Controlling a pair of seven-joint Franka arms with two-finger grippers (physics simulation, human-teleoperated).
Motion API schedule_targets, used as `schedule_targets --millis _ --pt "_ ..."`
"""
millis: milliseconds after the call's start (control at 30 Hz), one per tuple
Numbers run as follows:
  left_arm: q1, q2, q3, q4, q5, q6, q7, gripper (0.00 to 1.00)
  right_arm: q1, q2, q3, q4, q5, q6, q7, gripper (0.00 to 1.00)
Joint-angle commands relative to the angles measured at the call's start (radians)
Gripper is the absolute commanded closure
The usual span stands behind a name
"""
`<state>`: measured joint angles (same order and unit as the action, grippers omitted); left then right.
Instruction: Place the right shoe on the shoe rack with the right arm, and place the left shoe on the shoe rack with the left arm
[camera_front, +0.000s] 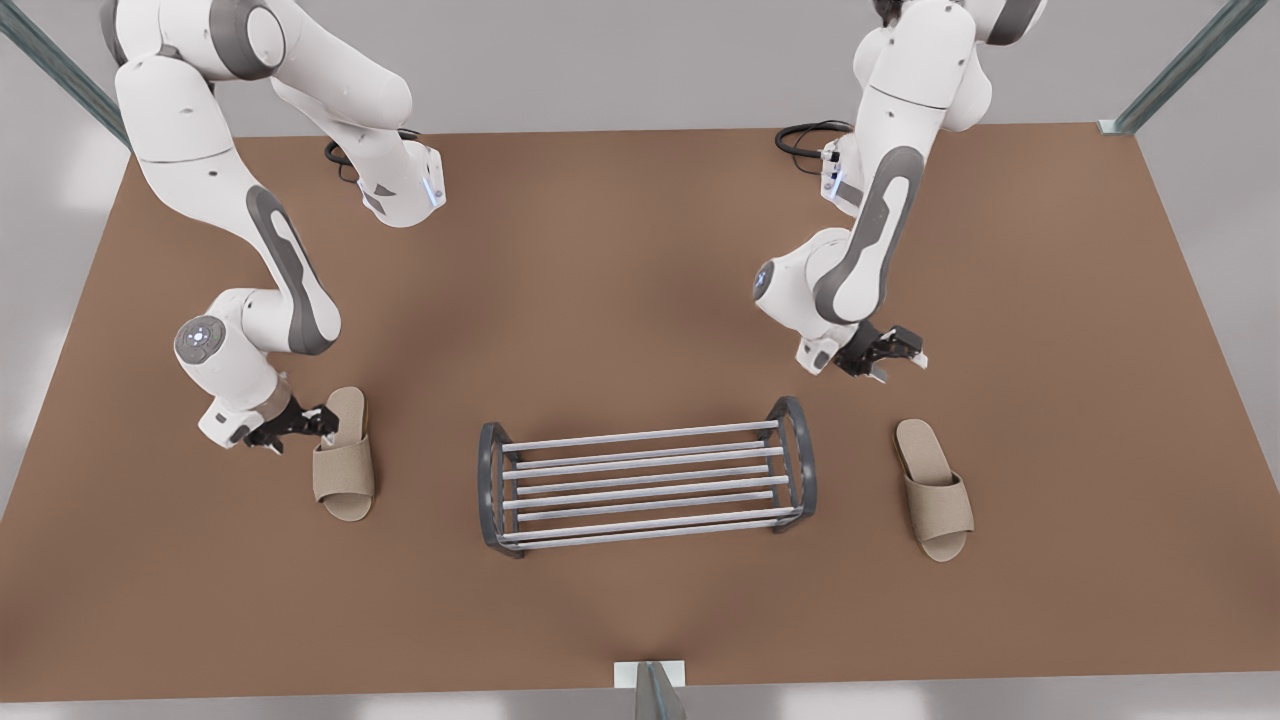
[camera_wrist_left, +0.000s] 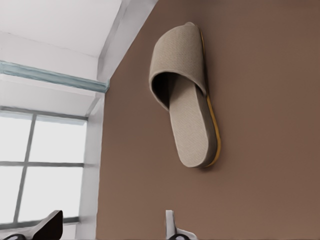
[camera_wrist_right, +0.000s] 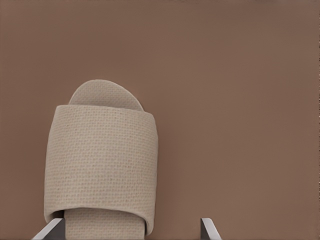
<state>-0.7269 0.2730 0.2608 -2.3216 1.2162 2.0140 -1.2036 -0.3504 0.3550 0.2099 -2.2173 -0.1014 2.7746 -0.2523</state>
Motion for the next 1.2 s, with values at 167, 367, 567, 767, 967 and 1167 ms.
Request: schedule_targets --millis 167,367,567,767,967,1167 --pt "0.035 0.078 0.074 0.045 0.514 0.489 -2.289 0.0 0.002 0.013 0.0 -0.004 -0.001 0.077 -0.193 0.0" --pt "0.136 0.201 0.074 0.12 0.622 0.532 -2.289 0.0 -0.018 -0.011 0.005 -0.074 -0.003 0.076 -0.197 0.0" --pt "0.164 0.279 0.074 0.206 0.763 0.56 -2.289 0.0 -0.016 -0.008 0.006 -0.07 -0.003 0.08 -0.186 0.0" --pt "0.228 0.282 0.072 0.226 1.058 0.583 -2.274 0.0 -0.021 0.038 0.005 -0.056 -0.004 0.146 -0.186 0.0" --pt "0.264 0.344 0.072 0.303 1.125 0.594 -2.275 0.0 -0.013 0.082 0.005 -0.012 -0.003 0.152 -0.186 0.0" --pt "0.284 0.38 0.067 0.344 1.123 0.597 -2.285 0.0 -0.015 0.111 0.005 -0.005 -0.003 0.18 -0.186 0.0"
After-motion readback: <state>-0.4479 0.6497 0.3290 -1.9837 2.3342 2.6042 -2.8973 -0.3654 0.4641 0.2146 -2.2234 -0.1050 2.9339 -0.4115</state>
